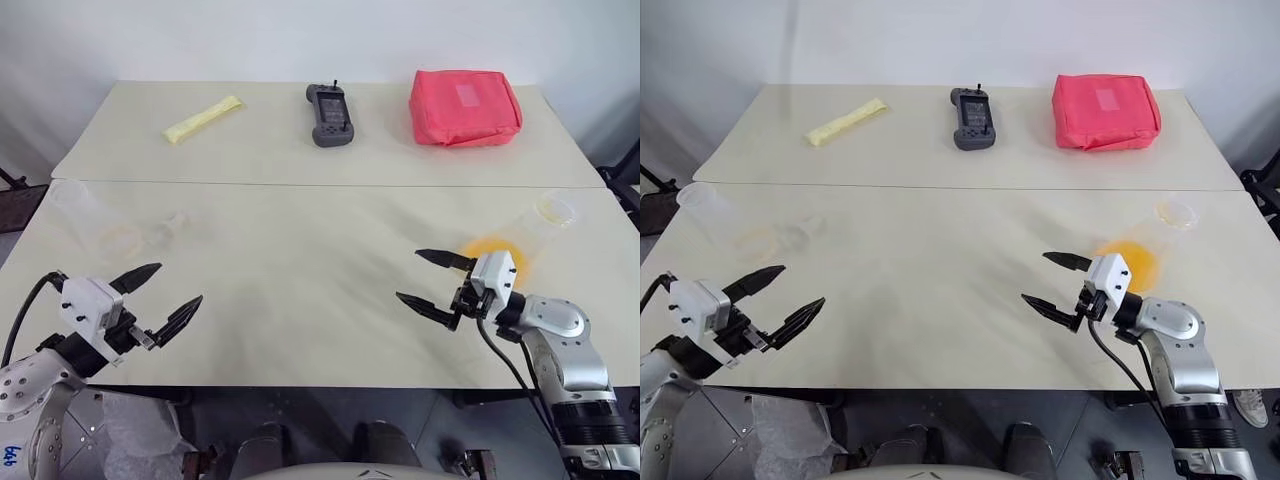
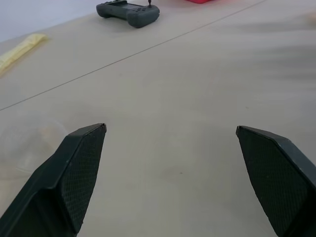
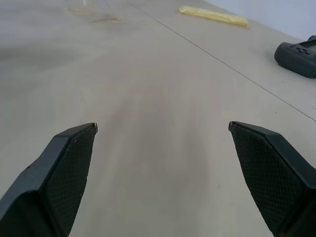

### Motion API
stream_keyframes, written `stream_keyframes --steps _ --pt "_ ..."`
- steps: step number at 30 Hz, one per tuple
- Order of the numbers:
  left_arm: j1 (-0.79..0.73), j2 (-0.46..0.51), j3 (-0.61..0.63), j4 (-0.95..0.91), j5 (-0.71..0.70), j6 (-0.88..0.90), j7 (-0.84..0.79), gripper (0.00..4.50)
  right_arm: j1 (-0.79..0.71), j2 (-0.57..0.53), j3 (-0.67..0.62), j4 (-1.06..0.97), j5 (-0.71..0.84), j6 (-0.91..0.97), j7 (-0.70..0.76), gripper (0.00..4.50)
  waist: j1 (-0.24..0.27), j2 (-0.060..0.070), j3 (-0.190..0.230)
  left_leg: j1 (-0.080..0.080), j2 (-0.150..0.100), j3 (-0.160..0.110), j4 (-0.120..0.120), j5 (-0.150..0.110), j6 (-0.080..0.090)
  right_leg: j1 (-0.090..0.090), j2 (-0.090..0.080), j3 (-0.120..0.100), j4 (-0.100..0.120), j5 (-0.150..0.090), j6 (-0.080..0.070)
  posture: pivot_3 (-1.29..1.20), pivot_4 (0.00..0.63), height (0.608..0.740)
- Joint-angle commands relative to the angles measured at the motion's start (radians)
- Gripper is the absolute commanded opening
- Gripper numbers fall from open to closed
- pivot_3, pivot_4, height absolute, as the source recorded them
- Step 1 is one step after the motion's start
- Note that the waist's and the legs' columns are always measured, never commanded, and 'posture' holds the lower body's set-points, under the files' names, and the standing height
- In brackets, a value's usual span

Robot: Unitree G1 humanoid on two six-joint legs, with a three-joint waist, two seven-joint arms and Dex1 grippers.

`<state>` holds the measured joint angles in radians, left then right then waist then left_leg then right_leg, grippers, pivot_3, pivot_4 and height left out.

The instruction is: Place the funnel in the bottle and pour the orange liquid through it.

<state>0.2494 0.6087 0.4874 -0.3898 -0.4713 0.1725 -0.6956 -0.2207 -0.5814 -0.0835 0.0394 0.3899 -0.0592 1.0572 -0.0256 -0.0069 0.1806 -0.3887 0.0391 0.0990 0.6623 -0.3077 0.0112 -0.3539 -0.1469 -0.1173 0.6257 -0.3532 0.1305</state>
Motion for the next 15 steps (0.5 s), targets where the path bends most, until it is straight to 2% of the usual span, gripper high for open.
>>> stream_keyframes --steps 1,3,10,15 --pt "0.010 -0.011 0.011 -0.032 0.009 -0.018 0.020 4.50 -0.013 -0.002 0.006 -0.043 0.005 0.008 -0.003 4.48 0.000 0.000 0.000 0.000 0.000 0.000 0.000 0.000 0.000 0.000 0.000 0.000 0.000 0.000 0.000 0.00 0.150 0.740" --pt "0.000 -0.038 0.031 -0.030 0.009 -0.018 0.066 4.50 -0.017 0.003 0.012 -0.045 0.007 0.012 0.000 4.48 0.000 0.000 0.000 0.000 0.000 0.000 0.000 0.000 0.000 0.000 0.000 0.000 0.000 0.000 0.000 0.00 0.150 0.740" --pt "0.033 -0.268 0.298 0.053 -0.114 -0.034 0.336 4.50 -0.088 0.126 0.072 -0.108 0.038 0.095 -0.076 4.48 -0.005 0.000 0.000 0.000 0.004 0.002 0.000 0.000 -0.002 -0.002 0.002 0.000 0.001 0.000 0.000 0.00 0.150 0.740" --pt "0.059 -0.375 0.345 0.052 -0.127 -0.034 0.462 4.50 -0.148 0.210 0.107 -0.126 0.031 0.119 -0.130 4.48 0.006 -0.002 0.000 0.000 0.004 0.002 0.001 -0.001 -0.002 -0.002 0.002 0.001 0.002 0.000 0.000 0.00 0.150 0.740"
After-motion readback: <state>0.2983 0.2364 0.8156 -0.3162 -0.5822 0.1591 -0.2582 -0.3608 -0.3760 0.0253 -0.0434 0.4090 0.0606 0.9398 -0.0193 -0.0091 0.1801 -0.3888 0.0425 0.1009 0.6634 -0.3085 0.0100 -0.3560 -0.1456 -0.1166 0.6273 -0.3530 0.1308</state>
